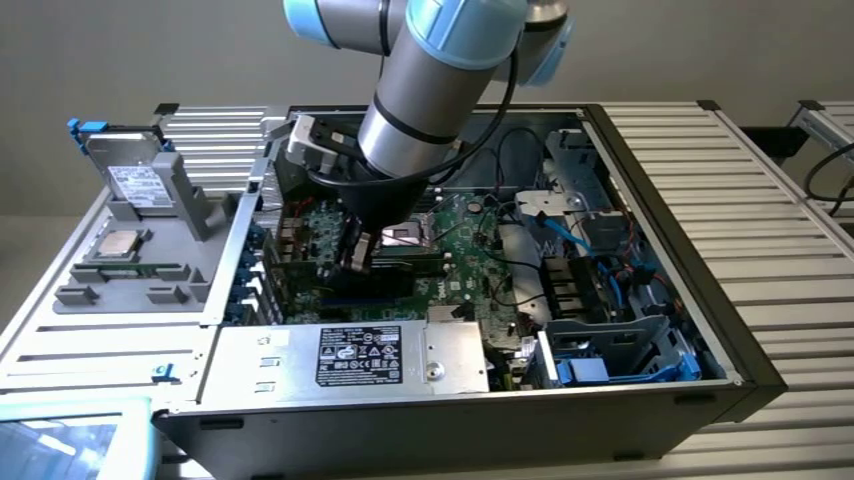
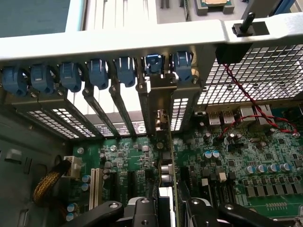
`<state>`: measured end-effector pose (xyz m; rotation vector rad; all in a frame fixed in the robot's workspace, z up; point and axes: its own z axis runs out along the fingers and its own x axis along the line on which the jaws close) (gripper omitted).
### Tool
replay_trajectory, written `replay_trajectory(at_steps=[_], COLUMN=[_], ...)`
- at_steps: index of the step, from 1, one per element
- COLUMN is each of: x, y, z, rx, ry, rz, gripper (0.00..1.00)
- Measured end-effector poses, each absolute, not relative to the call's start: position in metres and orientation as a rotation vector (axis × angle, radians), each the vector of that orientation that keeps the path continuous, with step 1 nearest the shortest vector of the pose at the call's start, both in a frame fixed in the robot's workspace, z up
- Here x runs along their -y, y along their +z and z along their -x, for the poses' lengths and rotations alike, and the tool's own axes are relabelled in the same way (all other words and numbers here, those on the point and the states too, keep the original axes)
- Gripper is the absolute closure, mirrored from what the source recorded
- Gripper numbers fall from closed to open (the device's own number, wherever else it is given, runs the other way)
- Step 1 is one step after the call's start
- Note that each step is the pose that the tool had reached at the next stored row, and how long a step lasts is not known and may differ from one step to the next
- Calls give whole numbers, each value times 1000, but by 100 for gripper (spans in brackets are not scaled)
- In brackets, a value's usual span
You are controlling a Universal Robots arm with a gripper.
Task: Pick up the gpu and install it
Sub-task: 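Insert the gpu into the slot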
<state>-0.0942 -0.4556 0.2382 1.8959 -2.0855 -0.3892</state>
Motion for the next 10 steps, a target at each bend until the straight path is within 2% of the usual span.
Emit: replay_trajectory(at_steps=[10], x=[457], y=[238], z=[94], rx=[2081], ry=[-394], rz=[-1902], gripper=[72])
